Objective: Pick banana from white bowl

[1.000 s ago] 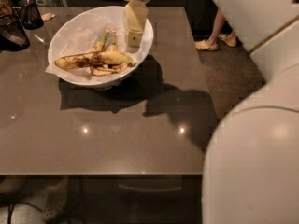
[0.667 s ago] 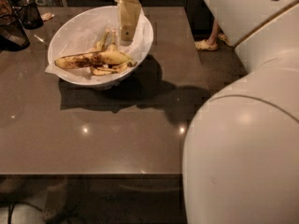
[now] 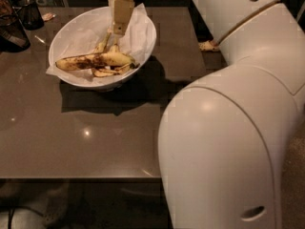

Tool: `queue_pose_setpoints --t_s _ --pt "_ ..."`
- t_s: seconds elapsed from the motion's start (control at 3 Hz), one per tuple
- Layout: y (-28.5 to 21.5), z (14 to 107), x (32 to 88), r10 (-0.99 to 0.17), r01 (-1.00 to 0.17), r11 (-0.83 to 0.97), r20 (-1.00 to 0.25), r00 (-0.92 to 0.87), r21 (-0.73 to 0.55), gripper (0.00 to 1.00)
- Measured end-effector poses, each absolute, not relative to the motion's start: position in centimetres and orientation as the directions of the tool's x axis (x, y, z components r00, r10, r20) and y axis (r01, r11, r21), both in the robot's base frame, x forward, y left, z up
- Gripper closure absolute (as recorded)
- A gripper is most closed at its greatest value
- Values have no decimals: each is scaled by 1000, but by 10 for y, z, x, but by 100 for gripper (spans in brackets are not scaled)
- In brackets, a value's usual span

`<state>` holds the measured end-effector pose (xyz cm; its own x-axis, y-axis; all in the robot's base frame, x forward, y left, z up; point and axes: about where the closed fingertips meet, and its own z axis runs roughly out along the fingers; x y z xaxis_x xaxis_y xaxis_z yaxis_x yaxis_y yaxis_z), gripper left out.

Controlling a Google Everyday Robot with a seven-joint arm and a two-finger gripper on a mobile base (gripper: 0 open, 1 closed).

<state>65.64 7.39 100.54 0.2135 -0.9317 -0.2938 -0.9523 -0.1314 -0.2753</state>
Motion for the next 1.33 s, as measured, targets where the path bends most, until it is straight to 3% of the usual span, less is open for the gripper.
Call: queue_pose_setpoints --t_s 1.33 --pt "104 940 687 -934 -976 -145 -304 189 -161 42"
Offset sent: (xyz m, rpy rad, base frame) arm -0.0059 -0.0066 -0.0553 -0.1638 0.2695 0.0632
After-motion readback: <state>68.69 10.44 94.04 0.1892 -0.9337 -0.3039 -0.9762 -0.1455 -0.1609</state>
